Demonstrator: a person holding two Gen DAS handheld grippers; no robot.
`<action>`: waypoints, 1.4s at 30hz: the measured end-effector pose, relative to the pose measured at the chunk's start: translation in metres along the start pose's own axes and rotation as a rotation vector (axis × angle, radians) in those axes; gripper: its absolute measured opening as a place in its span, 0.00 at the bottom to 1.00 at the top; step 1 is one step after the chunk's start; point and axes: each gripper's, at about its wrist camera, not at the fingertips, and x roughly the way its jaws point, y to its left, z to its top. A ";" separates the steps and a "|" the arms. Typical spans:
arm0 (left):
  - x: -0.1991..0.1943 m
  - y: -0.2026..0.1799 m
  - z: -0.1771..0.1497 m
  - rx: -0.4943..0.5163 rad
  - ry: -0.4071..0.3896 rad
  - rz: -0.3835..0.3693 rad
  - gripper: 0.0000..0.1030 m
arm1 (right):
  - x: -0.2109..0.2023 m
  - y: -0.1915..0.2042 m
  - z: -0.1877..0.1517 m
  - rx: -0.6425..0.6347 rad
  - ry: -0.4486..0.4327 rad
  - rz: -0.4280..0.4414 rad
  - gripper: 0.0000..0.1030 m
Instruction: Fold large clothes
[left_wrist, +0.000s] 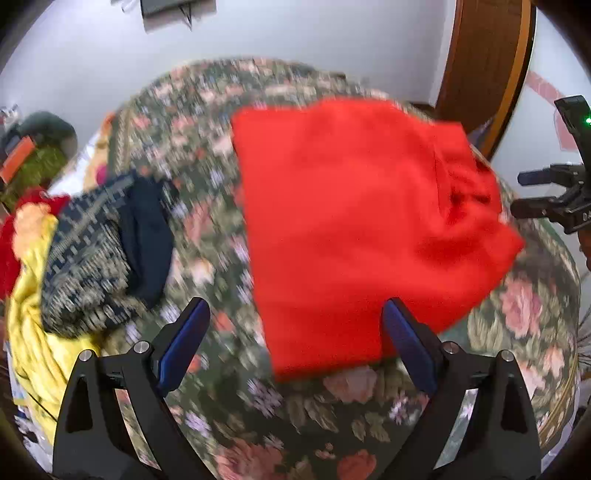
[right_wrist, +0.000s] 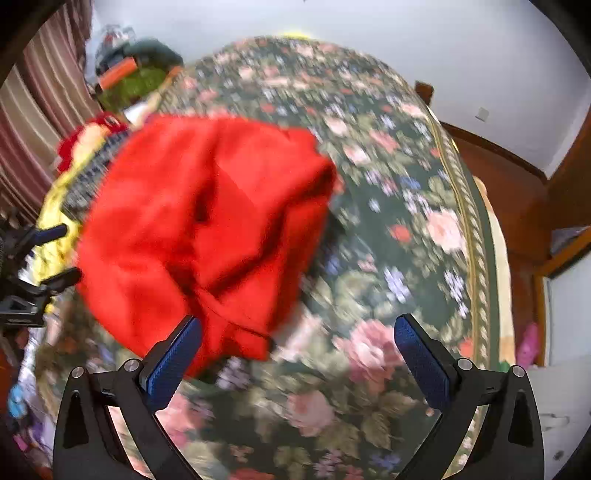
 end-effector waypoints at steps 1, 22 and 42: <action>-0.004 0.002 0.006 -0.002 -0.019 0.010 0.92 | -0.004 0.003 0.004 0.005 -0.019 0.021 1.00; 0.083 0.034 0.070 -0.124 0.037 0.008 0.99 | 0.062 -0.048 0.063 0.060 0.021 -0.109 1.00; 0.087 0.071 0.043 -0.416 0.160 -0.332 0.99 | 0.072 -0.012 0.037 0.210 0.083 0.398 1.00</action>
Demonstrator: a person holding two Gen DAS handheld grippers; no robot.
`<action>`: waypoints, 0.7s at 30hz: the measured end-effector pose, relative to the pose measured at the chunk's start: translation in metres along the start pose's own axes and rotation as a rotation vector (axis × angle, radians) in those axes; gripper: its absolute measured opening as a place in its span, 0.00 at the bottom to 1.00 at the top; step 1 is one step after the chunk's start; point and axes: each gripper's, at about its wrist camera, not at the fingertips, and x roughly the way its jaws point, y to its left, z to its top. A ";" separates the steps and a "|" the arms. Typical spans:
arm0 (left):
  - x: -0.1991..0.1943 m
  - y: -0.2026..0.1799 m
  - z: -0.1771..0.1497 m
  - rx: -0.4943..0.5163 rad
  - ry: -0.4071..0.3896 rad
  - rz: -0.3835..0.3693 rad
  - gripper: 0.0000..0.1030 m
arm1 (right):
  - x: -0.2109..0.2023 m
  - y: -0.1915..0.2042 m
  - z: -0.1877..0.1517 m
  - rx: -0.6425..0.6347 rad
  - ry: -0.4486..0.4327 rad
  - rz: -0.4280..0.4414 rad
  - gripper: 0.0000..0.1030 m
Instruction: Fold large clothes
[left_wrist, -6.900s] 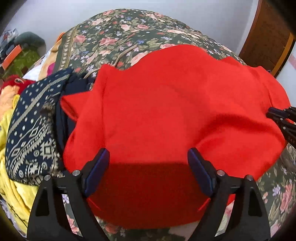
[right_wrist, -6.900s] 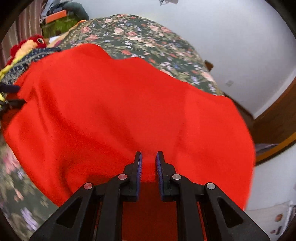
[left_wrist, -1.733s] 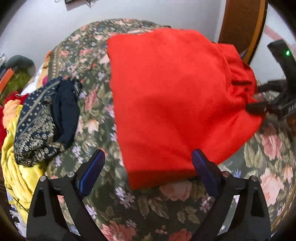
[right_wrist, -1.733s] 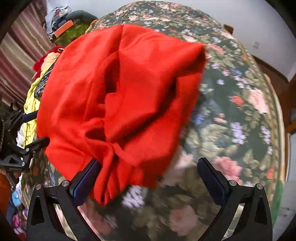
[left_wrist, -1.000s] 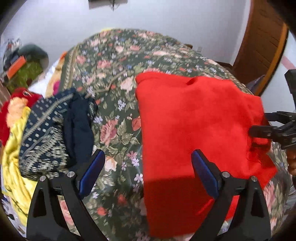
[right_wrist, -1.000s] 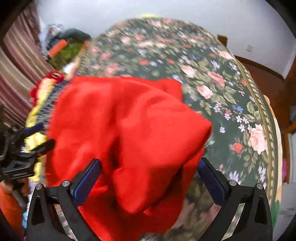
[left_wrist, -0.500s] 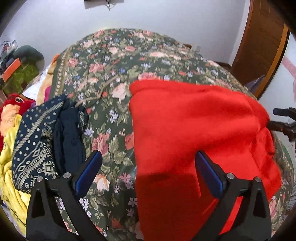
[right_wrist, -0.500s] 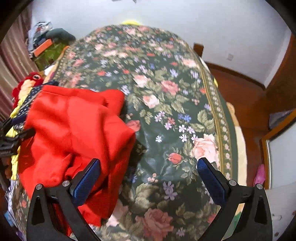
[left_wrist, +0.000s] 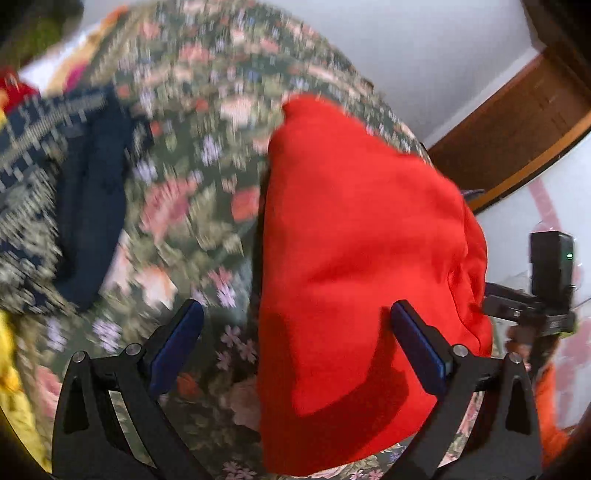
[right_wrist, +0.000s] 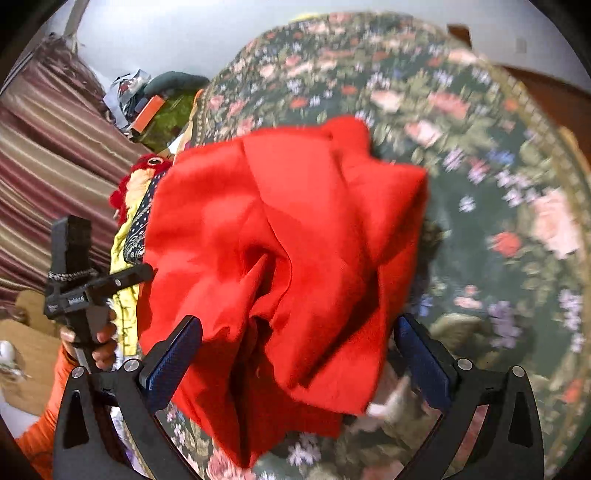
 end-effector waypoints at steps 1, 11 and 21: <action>0.007 0.003 0.001 -0.017 0.017 -0.020 0.99 | 0.007 -0.001 0.003 0.012 0.011 0.028 1.00; 0.055 -0.010 0.046 -0.082 0.084 -0.223 0.94 | 0.052 -0.007 0.035 0.099 0.034 0.189 0.99; 0.015 -0.041 0.035 0.042 -0.023 -0.166 0.43 | 0.046 0.027 0.041 0.032 -0.007 0.188 0.35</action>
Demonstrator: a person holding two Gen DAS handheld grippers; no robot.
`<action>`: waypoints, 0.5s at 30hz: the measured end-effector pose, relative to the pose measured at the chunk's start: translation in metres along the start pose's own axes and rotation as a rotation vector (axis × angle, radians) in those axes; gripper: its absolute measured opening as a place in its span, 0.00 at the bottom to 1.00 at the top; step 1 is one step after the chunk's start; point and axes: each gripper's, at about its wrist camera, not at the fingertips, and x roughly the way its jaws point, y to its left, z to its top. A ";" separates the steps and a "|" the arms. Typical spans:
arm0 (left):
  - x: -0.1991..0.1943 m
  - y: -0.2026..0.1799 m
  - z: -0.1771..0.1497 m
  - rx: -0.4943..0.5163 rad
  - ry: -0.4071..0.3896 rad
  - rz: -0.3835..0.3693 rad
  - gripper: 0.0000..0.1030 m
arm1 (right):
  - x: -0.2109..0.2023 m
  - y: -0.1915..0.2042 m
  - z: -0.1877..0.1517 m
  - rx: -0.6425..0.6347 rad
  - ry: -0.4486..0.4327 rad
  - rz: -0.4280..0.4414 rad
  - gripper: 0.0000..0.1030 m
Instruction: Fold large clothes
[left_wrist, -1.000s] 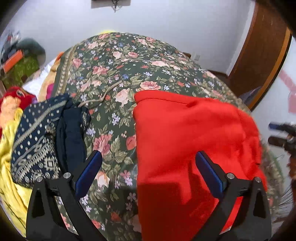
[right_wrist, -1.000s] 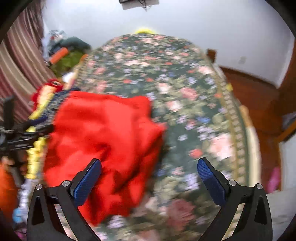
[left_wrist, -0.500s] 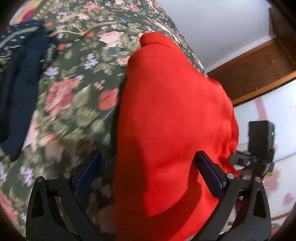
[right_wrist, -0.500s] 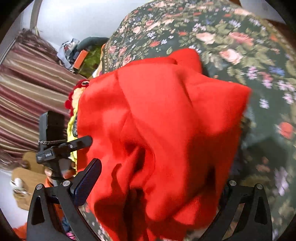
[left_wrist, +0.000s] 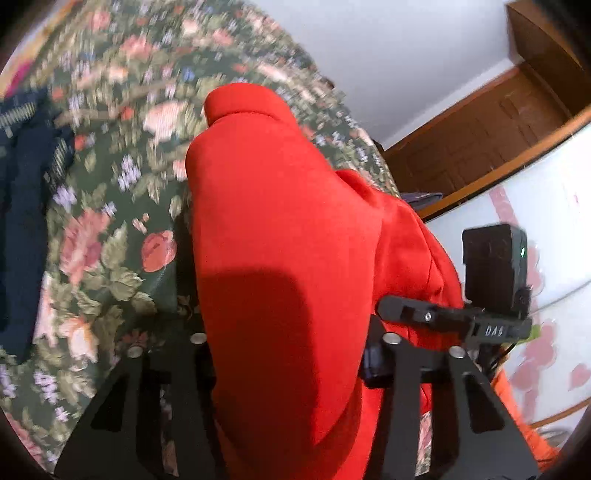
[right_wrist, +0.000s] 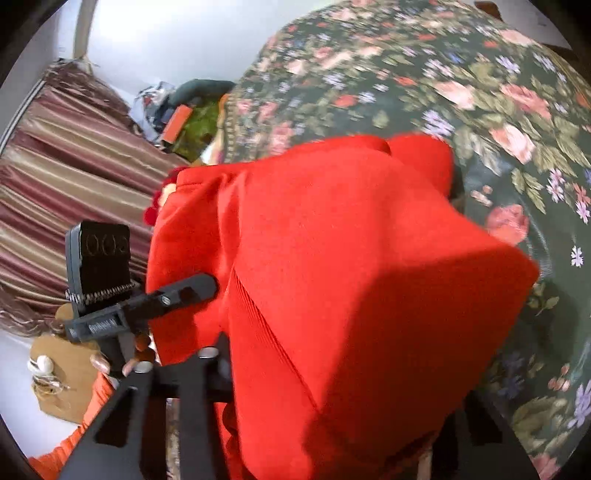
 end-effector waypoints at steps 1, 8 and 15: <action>-0.006 -0.005 -0.002 0.019 -0.014 0.008 0.41 | -0.002 0.009 0.000 -0.014 -0.006 -0.003 0.34; -0.109 -0.042 -0.011 0.174 -0.216 0.082 0.39 | -0.023 0.096 0.009 -0.143 -0.074 -0.004 0.32; -0.206 -0.011 0.005 0.148 -0.366 0.109 0.39 | -0.008 0.204 0.032 -0.275 -0.143 0.024 0.32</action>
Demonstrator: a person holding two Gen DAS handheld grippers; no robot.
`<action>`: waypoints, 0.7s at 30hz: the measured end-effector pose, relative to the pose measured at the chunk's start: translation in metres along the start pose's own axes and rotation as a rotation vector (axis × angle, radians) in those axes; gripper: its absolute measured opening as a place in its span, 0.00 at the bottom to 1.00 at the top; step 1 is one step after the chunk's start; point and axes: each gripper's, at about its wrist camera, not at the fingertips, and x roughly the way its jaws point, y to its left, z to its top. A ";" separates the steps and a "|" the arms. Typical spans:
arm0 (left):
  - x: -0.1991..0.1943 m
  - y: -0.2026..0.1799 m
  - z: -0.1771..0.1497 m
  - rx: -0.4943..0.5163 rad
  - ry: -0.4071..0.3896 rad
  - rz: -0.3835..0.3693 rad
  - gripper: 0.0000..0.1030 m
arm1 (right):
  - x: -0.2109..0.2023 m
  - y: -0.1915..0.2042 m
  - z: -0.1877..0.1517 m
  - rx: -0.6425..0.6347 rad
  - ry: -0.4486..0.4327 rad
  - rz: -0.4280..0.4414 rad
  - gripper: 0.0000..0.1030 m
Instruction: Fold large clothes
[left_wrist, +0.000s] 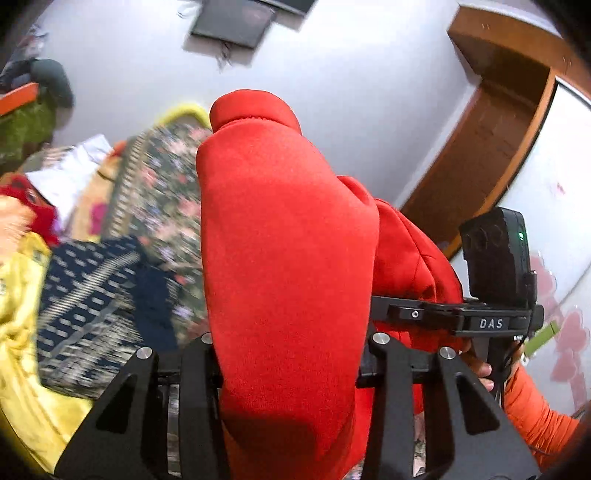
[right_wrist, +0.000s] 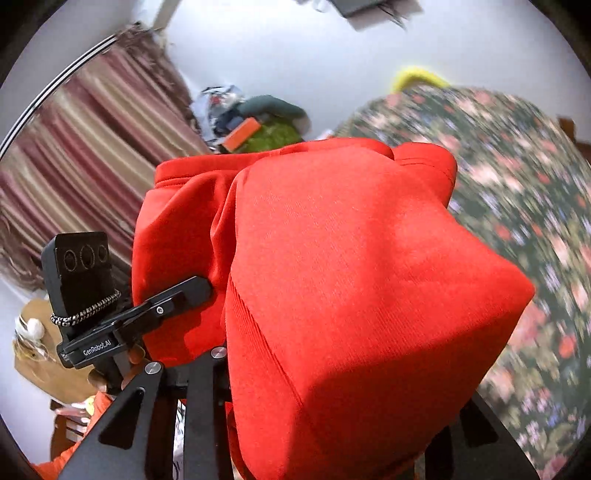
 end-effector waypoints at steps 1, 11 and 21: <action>-0.012 0.013 0.006 -0.008 -0.015 0.013 0.39 | 0.011 0.013 0.007 -0.014 -0.003 0.002 0.32; -0.024 0.127 0.024 -0.109 0.016 0.146 0.39 | 0.150 0.051 0.038 0.023 0.080 0.066 0.32; 0.061 0.275 0.000 -0.347 0.178 0.290 0.49 | 0.312 -0.011 0.039 0.157 0.260 0.016 0.32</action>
